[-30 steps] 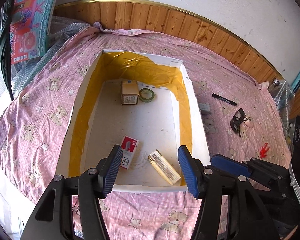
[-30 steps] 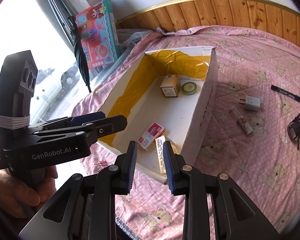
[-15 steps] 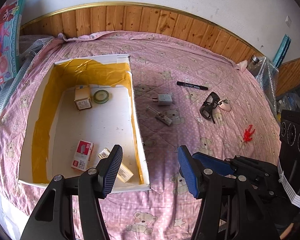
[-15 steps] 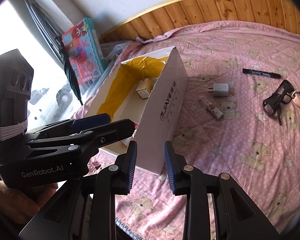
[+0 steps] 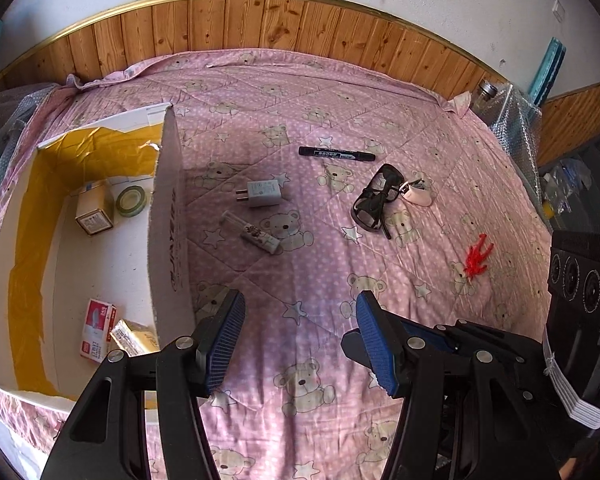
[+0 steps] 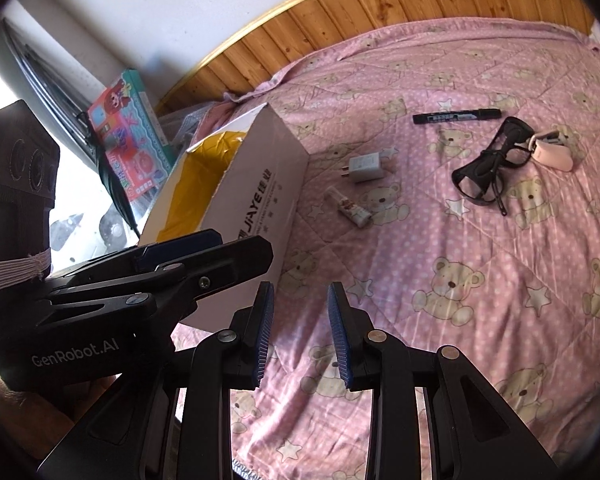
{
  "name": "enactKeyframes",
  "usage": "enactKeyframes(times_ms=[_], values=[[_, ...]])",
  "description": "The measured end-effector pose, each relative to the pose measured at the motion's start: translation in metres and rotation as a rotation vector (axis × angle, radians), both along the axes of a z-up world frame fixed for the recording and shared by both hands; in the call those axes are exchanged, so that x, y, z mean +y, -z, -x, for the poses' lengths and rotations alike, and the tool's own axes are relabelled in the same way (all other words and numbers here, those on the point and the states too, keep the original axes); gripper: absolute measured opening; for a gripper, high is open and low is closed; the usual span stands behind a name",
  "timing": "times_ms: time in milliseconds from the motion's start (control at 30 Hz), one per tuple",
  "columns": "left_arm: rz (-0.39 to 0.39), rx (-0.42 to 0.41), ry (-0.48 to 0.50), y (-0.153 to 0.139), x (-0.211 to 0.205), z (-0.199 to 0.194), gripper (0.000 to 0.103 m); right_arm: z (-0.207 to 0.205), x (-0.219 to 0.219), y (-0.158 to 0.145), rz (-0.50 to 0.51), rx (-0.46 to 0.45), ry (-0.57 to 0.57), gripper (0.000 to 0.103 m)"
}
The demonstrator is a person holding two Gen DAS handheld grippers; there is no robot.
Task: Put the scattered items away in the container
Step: 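Move the left tool to the white lip-balm tube while the right tool approaches the black glasses, then close the left tool on the lip-balm tube while the right tool grips the black glasses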
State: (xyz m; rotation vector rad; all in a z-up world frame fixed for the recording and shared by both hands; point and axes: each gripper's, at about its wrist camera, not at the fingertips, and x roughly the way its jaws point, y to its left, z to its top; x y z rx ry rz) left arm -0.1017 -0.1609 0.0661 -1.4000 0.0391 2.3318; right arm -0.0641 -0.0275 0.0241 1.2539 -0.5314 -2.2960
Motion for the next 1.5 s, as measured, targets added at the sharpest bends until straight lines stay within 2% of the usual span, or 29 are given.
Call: enactKeyframes(times_ms=[300, 700, 933, 1133, 1400, 1500], values=[[0.008, -0.052, -0.015, 0.021, 0.021, 0.022, 0.061, 0.015, 0.030, 0.022, 0.012, -0.046, 0.069, 0.031], [0.030, -0.133, -0.106, 0.065, 0.031, 0.065, 0.062, 0.040, 0.062, 0.046, 0.023, -0.095, 0.148, 0.031], [0.041, -0.162, -0.157, 0.086, 0.035, 0.088, 0.063, 0.060, 0.086, 0.051, 0.029, -0.102, 0.219, 0.031], [0.076, -0.172, -0.212, 0.106, 0.037, 0.104, 0.063, 0.079, 0.105, 0.059, 0.057, -0.124, 0.304, 0.038], [0.112, -0.184, -0.296, 0.133, 0.030, 0.122, 0.063, 0.118, 0.134, 0.083, 0.145, -0.180, 0.430, 0.044], [0.114, -0.169, -0.298, 0.136, 0.031, 0.126, 0.070, 0.138, 0.139, 0.096, 0.164, -0.210, 0.459, 0.045]])
